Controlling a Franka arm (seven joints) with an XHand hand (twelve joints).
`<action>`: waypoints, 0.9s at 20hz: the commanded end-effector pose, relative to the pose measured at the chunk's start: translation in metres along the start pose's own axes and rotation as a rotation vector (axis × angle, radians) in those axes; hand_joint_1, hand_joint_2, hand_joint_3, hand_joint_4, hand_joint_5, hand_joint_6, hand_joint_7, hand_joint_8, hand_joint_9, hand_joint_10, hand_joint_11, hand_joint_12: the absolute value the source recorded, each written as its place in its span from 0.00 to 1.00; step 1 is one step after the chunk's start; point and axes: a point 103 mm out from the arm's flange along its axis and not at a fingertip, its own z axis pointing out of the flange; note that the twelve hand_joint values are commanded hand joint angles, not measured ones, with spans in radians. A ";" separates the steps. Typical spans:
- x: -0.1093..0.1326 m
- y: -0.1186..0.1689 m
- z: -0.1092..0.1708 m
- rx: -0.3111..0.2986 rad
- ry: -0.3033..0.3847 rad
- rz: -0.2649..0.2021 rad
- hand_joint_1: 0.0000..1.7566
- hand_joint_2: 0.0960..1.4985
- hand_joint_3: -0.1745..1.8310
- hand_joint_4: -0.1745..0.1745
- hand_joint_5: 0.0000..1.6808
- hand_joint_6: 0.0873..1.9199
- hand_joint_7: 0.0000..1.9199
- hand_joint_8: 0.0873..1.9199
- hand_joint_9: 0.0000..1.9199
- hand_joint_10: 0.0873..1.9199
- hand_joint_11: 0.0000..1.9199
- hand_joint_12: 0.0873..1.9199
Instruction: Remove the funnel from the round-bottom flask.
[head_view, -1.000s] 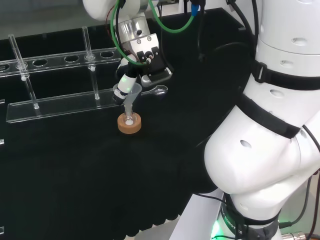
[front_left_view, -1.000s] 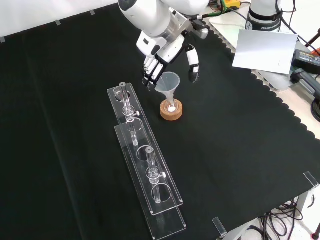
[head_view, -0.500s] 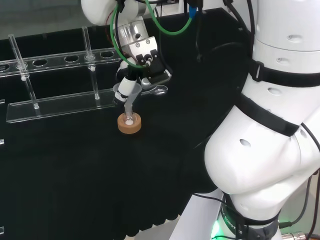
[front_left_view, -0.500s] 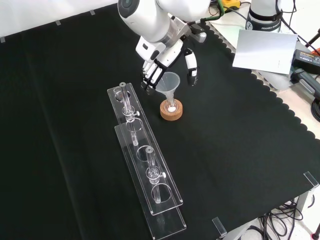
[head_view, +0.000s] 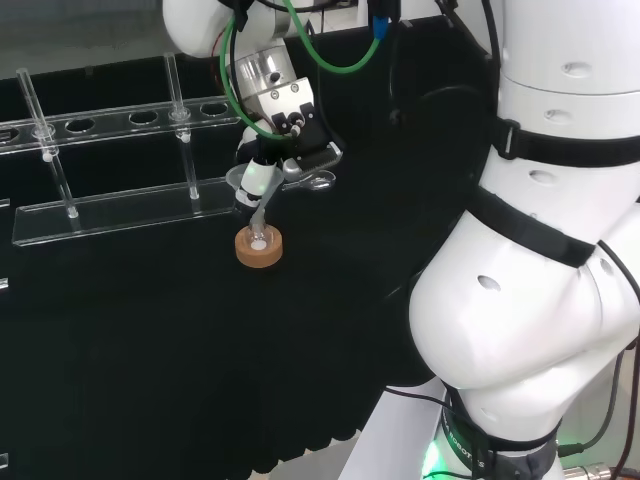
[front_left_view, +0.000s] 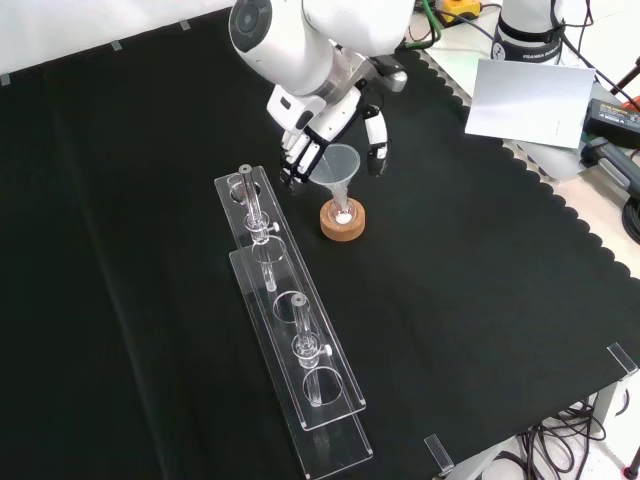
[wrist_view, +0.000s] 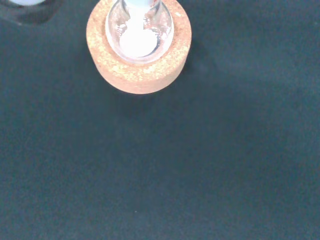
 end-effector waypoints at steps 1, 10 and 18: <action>-0.001 0.002 0.002 -0.042 -0.041 0.014 0.40 0.40 0.29 0.56 0.12 0.00 0.04 0.28 0.22 0.33 0.21 0.72; 0.005 -0.008 -0.009 -0.207 -0.109 0.020 0.43 0.43 0.33 0.52 0.38 0.04 0.29 0.30 0.47 0.22 0.33 0.64; 0.007 -0.014 -0.020 -0.183 -0.130 0.032 0.45 0.44 0.34 0.55 0.37 0.25 0.34 0.30 0.55 0.17 0.35 0.63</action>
